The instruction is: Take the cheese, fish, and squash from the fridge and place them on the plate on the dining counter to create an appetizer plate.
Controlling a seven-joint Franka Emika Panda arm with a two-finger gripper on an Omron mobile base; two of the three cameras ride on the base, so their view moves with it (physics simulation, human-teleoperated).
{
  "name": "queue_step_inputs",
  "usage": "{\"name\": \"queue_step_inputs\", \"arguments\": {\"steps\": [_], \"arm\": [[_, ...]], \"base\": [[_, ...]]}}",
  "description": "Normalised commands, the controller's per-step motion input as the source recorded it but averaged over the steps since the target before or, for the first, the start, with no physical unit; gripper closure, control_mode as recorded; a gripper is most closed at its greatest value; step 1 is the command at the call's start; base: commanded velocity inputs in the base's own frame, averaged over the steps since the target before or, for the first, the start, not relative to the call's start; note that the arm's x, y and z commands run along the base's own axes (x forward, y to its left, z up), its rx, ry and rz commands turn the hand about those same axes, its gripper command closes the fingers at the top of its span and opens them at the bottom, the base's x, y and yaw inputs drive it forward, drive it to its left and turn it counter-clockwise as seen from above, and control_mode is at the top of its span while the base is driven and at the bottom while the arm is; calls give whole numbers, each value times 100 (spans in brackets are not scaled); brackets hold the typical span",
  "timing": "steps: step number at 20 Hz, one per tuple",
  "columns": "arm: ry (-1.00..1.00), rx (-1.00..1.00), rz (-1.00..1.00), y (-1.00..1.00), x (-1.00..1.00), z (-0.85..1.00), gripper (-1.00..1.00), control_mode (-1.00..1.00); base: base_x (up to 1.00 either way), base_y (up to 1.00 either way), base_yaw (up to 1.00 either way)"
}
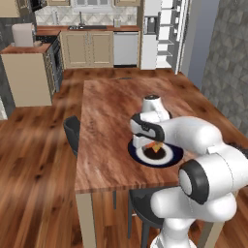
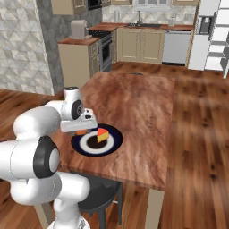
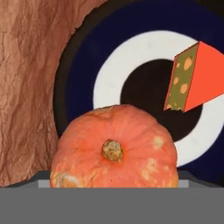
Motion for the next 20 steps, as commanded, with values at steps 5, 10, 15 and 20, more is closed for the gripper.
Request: {"name": "queue_step_inputs", "arguments": {"steps": [5,10,15,20], "arm": [[0,0,0,0,48,-41,100,-100],[0,0,0,4,47,-43,100,-100],[1,0,0,2,38,-35,100,-100],[4,0,0,0,12,-32,100,-100]], "base": [[0,0,0],[0,0,0],[0,0,0],[0,0,0]]}}
